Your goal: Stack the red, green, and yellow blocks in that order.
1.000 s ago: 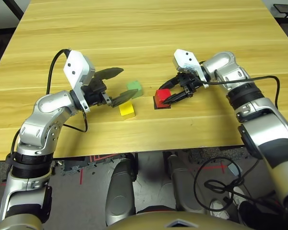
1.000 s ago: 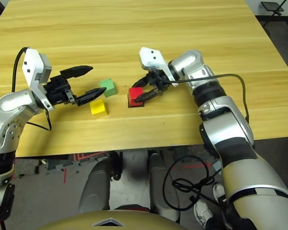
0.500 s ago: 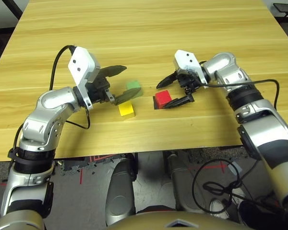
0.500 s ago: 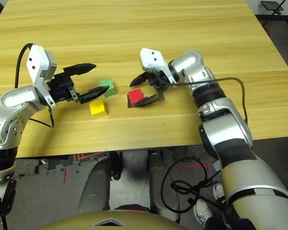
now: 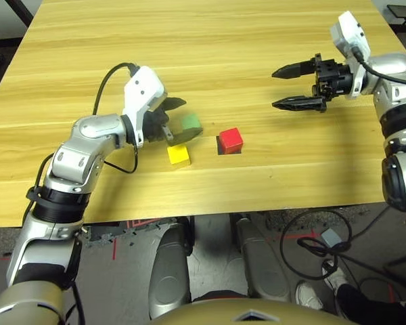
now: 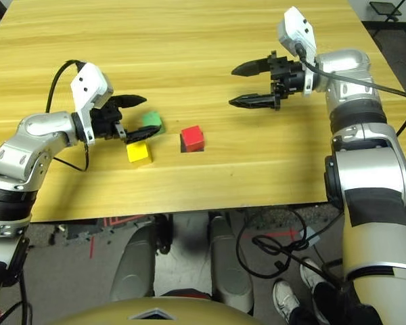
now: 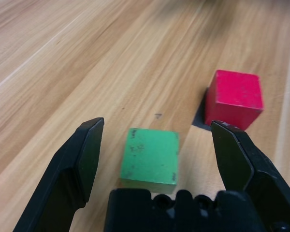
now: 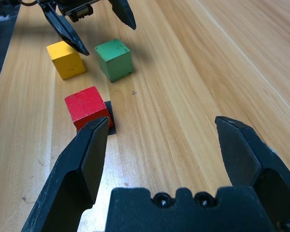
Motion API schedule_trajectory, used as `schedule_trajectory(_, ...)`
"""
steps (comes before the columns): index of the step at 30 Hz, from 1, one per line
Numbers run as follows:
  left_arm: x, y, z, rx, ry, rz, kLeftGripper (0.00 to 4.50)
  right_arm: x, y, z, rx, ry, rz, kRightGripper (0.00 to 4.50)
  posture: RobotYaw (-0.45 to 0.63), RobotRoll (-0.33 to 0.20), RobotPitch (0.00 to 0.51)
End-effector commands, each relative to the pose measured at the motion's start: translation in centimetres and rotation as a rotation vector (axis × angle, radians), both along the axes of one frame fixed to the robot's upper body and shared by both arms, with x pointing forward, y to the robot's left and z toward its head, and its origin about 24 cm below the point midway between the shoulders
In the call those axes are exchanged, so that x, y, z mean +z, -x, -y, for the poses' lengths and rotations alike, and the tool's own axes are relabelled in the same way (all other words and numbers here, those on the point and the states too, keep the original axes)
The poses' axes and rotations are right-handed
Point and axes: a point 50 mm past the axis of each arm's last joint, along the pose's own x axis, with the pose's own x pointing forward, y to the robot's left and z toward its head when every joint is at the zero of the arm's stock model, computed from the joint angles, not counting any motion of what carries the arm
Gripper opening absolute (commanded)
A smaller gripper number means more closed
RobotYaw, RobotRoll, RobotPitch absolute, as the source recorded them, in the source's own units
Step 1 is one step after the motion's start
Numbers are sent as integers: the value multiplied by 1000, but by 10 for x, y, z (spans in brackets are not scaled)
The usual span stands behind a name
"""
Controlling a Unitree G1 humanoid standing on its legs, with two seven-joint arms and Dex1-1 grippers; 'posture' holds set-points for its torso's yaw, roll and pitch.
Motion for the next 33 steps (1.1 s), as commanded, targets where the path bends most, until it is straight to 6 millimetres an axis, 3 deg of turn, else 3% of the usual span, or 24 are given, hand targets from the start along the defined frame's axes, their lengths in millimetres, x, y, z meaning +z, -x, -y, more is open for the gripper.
schedule_trajectory(1, -5, -3, 0, 0, -52, -36, 4500, -3, 0, 0, -15, -23, -4, 4435, 212, -74, 241)
schedule_trajectory(13, -17, -11, -2, 27, -122, -110, 4500, -3, -1, -6, -29, -62, -5, 4435, 195, -57, 251)
schedule_trajectory(17, -18, -15, 2, 26, -114, -114, 3589, -3, -1, -8, -34, -70, -3, 4500, 192, -56, 253)
schedule_trajectory(21, -20, -16, 7, 10, -112, -130, 2138, -3, -2, -8, -42, -76, -2, 4500, 188, -54, 255)
schedule_trajectory(26, -12, -16, 16, -8, -81, -124, 2050, -3, -2, -7, -56, -83, -1, 4500, 189, -52, 257)
schedule_trajectory(33, 22, -5, 36, -65, -77, -119, 2050, -8, -2, -4, -79, -90, -15, 4500, 194, -41, 258)
